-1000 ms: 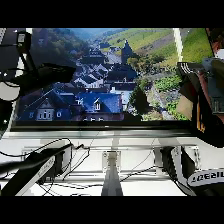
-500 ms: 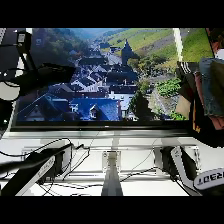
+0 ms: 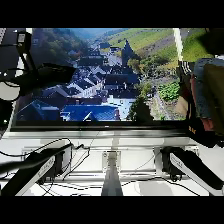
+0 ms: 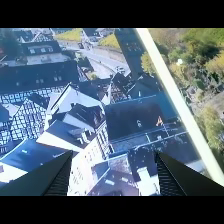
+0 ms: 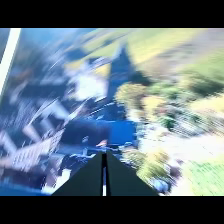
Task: Fold the clothes and pants, and hang the long-sleeved shirts on hangers.
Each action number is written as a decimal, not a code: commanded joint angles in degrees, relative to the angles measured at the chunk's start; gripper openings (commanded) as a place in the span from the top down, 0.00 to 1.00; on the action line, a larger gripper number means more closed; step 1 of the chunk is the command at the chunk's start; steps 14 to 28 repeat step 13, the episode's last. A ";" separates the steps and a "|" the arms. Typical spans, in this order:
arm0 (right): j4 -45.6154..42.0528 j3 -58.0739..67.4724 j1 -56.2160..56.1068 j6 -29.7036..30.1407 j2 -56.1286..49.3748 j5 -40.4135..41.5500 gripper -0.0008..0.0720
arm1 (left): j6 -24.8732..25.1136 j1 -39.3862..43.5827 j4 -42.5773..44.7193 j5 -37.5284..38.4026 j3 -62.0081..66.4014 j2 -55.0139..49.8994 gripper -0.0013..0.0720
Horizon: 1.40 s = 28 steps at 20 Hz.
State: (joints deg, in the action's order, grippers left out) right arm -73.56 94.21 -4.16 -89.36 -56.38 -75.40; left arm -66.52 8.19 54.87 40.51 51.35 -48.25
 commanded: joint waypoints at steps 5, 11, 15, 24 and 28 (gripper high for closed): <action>-26.29 0.04 -18.08 0.07 -11.19 4.85 0.94 | 0.02 -0.07 0.00 -0.02 0.07 -0.02 0.22; -25.27 0.07 -18.08 0.11 -11.72 12.26 0.94 | 0.02 -0.07 0.00 -0.02 0.07 -0.02 0.22; -24.81 0.07 -18.08 0.11 -11.72 12.22 0.94 | 0.02 -0.07 0.00 -0.02 0.07 -0.02 0.22; -24.81 0.07 -18.08 0.11 -11.72 12.22 0.94 | 0.02 -0.07 0.00 -0.02 0.07 -0.02 0.22; -24.81 0.07 -18.08 0.11 -11.72 12.22 0.94 | 0.02 -0.07 0.00 -0.02 0.07 -0.02 0.22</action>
